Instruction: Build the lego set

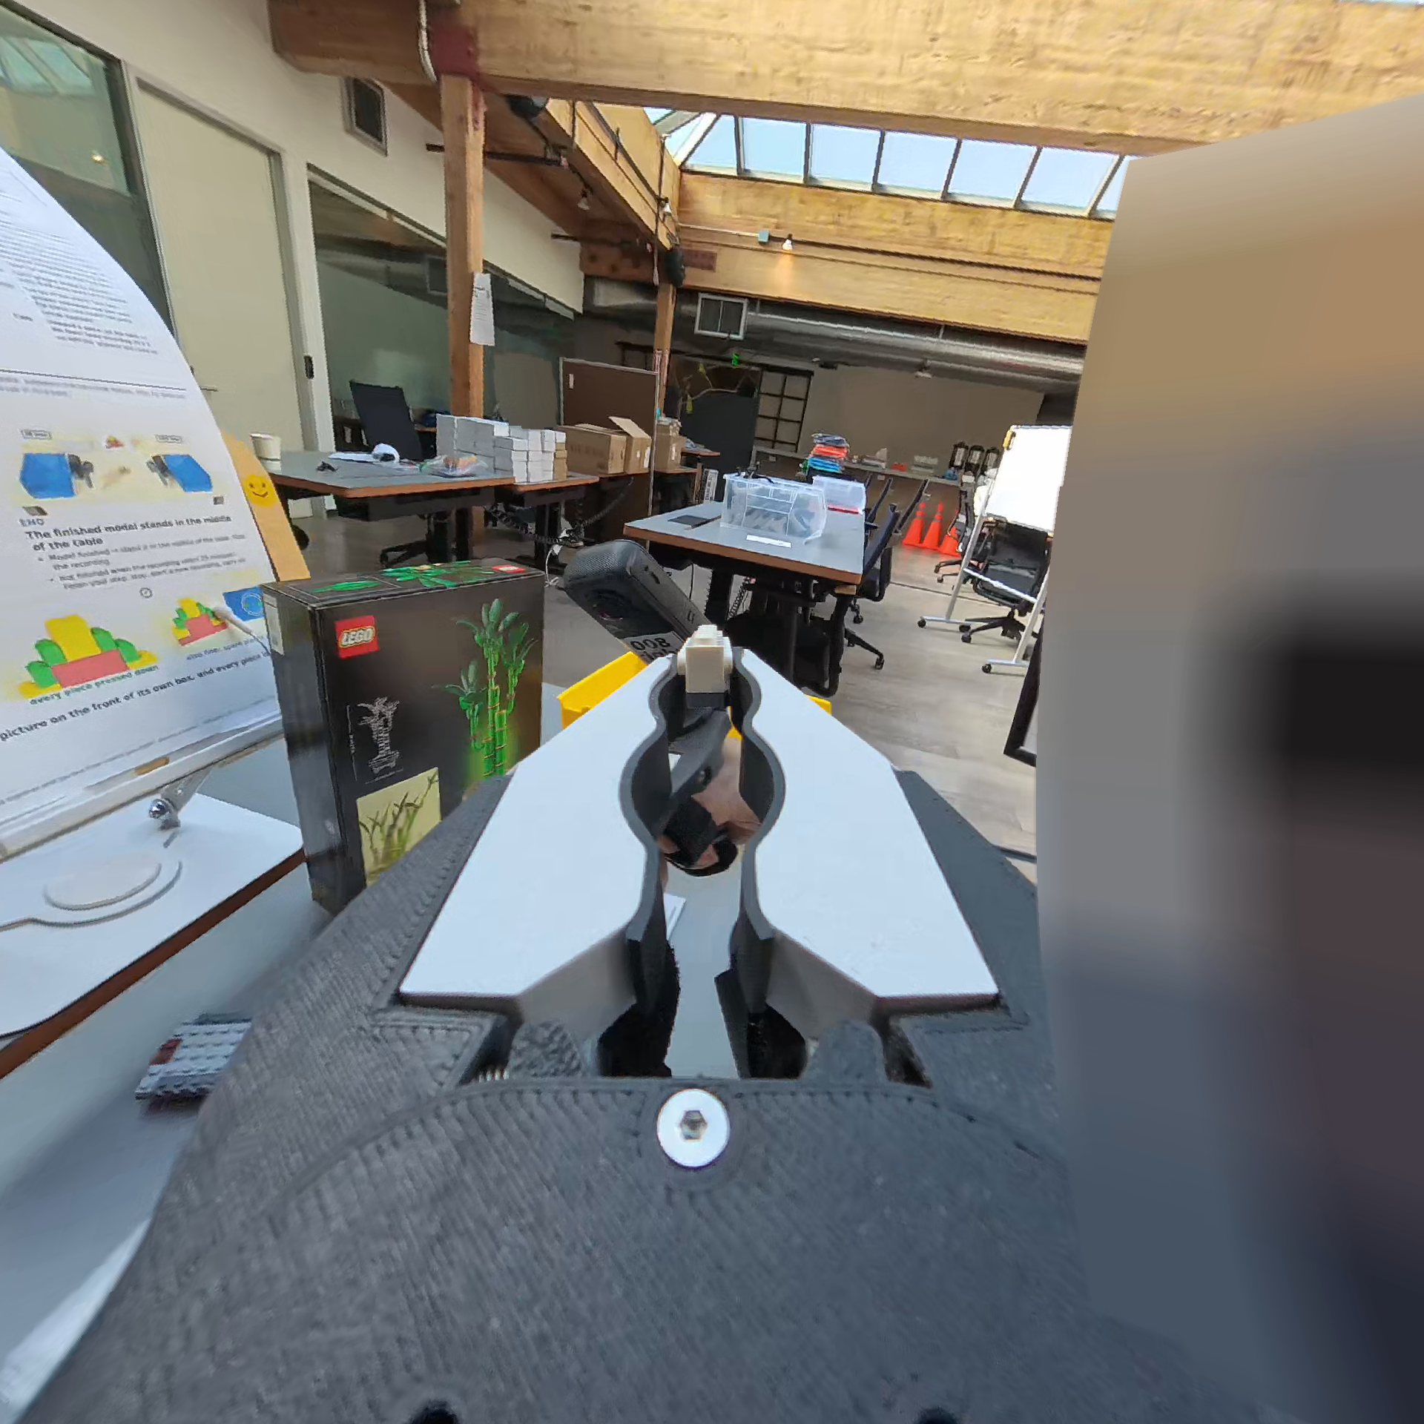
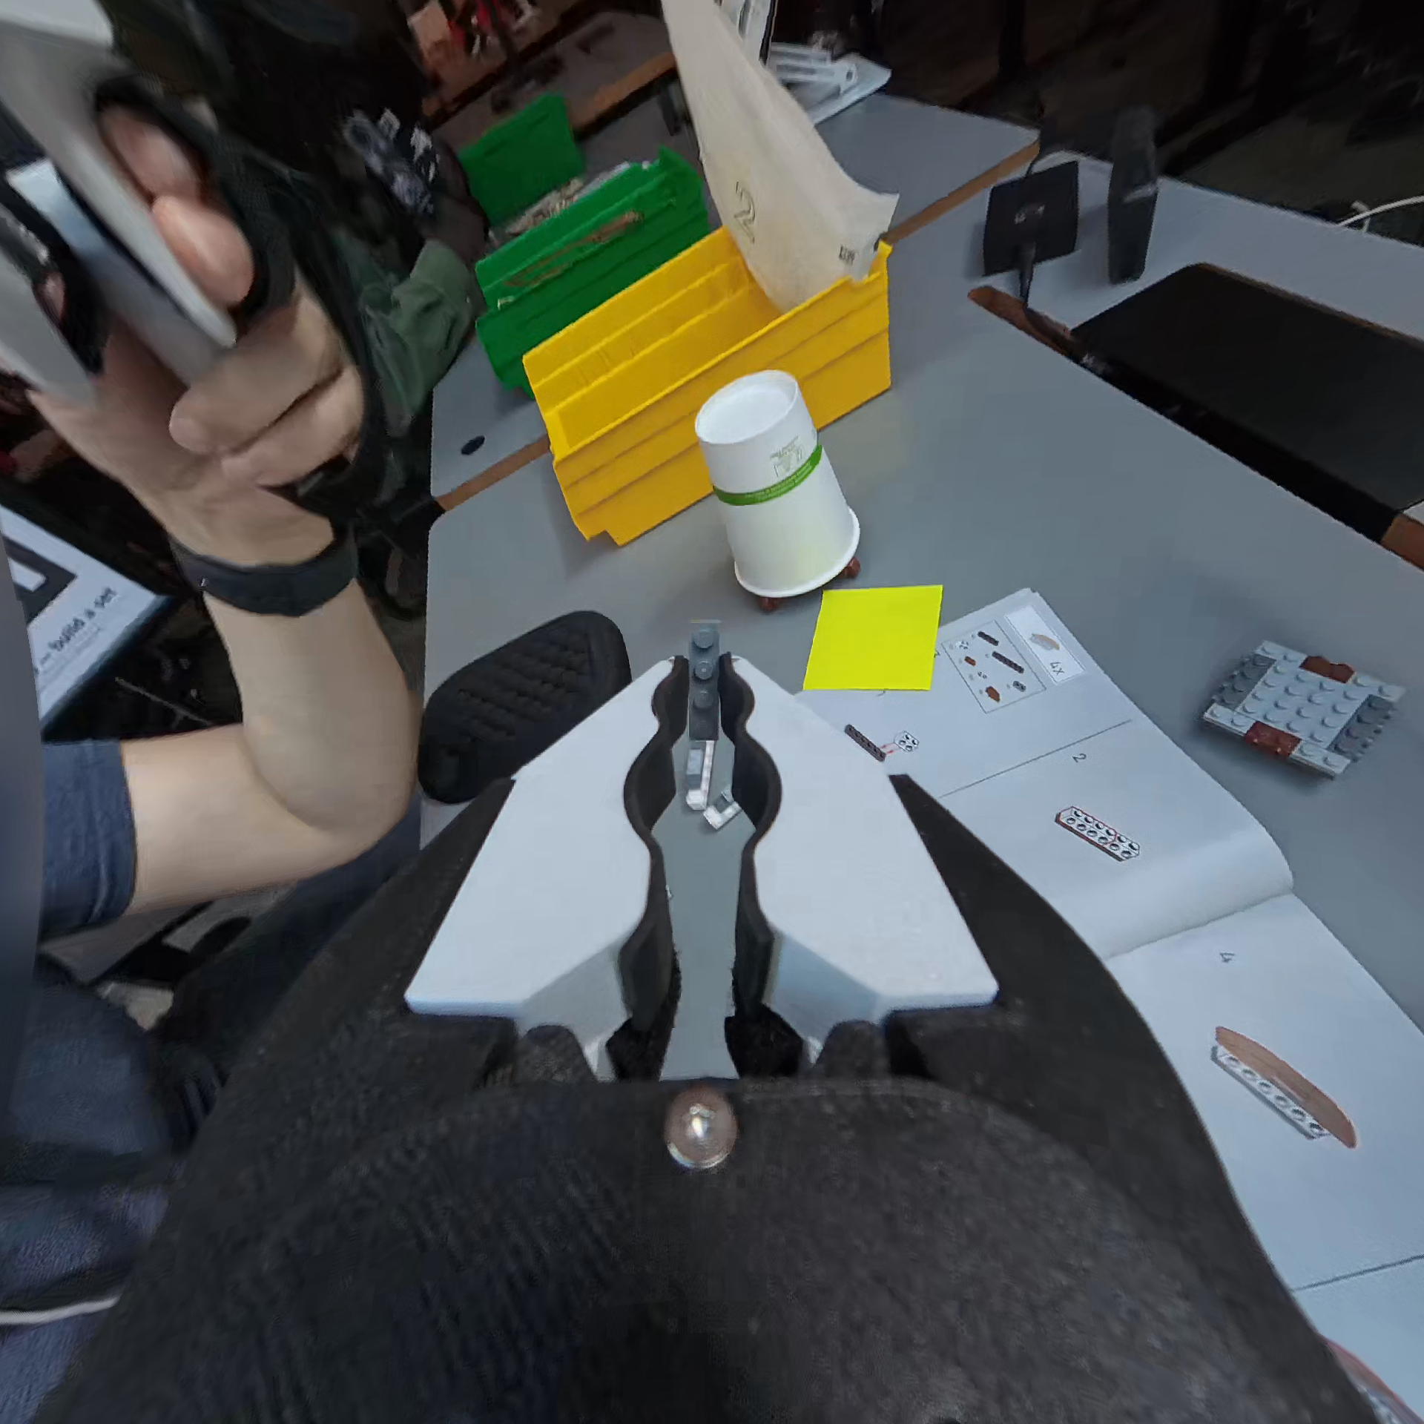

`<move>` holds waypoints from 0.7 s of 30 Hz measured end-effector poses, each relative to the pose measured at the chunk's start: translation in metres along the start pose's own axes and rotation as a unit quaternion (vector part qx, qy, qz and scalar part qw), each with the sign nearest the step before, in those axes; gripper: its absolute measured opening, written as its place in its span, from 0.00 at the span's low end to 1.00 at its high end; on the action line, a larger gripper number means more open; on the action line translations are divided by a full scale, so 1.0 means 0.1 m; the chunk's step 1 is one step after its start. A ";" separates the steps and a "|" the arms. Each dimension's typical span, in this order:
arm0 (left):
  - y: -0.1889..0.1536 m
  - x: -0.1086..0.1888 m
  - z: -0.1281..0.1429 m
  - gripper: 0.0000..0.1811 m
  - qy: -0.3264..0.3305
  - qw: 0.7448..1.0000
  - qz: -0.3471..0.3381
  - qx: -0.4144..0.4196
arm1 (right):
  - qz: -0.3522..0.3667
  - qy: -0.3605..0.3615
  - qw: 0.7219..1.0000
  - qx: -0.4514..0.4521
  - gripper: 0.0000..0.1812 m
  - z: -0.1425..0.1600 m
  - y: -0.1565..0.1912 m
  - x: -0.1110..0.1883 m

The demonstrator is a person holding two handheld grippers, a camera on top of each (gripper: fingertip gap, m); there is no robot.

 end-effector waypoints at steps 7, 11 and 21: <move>-1.07 0.39 -0.45 0.05 0.053 0.998 -0.028 -0.013 | 0.012 0.004 1.000 -0.012 0.03 0.48 0.66 0.44; -1.39 0.60 -0.55 0.05 0.033 0.999 -0.012 -0.009 | 0.003 -0.020 0.999 -0.028 0.03 0.72 0.81 0.66; -1.59 0.81 -0.50 0.05 0.015 0.996 -0.053 0.069 | 0.015 -0.197 0.972 -0.129 0.03 1.05 0.47 0.85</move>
Point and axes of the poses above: each gripper's, where its closed fingertips meet, x back along the fingers, z out of its underside, y = z × x across the jaws, the point moved 6 cm from there along x, back along the fingers, and after that the axes turned 12 degrees about -x, right-handed, at the moved point
